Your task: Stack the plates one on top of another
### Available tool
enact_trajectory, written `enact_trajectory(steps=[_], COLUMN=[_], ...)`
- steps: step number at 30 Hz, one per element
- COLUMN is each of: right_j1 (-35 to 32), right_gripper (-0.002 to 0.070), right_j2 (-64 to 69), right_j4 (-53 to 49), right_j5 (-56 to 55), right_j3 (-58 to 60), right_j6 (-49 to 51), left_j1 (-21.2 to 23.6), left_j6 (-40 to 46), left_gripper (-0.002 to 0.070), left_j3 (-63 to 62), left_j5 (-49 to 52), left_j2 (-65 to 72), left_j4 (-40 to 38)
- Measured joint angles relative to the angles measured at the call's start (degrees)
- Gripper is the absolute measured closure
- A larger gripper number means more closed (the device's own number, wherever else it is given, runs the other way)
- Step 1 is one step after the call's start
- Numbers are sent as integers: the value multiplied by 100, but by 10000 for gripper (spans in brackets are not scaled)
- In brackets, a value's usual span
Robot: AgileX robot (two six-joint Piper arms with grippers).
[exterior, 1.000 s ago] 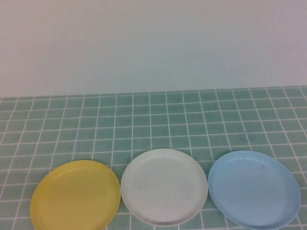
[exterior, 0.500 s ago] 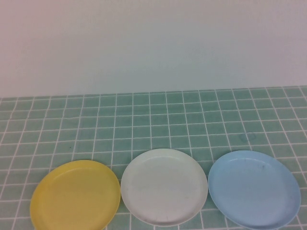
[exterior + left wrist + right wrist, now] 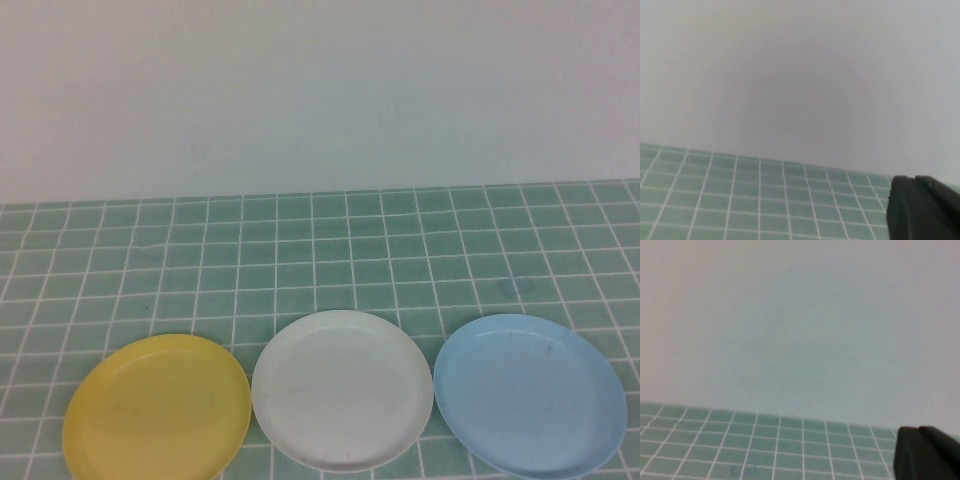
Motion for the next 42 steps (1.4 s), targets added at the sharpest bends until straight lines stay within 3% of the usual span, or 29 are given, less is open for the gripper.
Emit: enact_trajectory(steps=[11, 20, 28, 37, 42], right_j1=[0, 0, 0, 0, 0], right_gripper=[678, 678, 678, 678, 678], right_j2=[1085, 2935, 3780, 3794, 3794], right_j4=[40, 52, 225, 296, 397], right_j5=[771, 1274, 1293, 1030, 1098], right_j3=[-620, -1150, -1190, -1190, -1190], right_j6=[342, 342, 261, 153, 140], left_j1=[0, 0, 0, 0, 0], left_j6=[-361, -514, -410, -383, -366], left_gripper=[676, 676, 676, 674, 592], left_j3=[-415, -464, -1073, -1965, -2215], left_j5=[518, -775, 677, 1309, 1321], left_j2=[1950, 3053, 4242, 5855, 6591], left_j4=[-11, -155, -131, -88, 75])
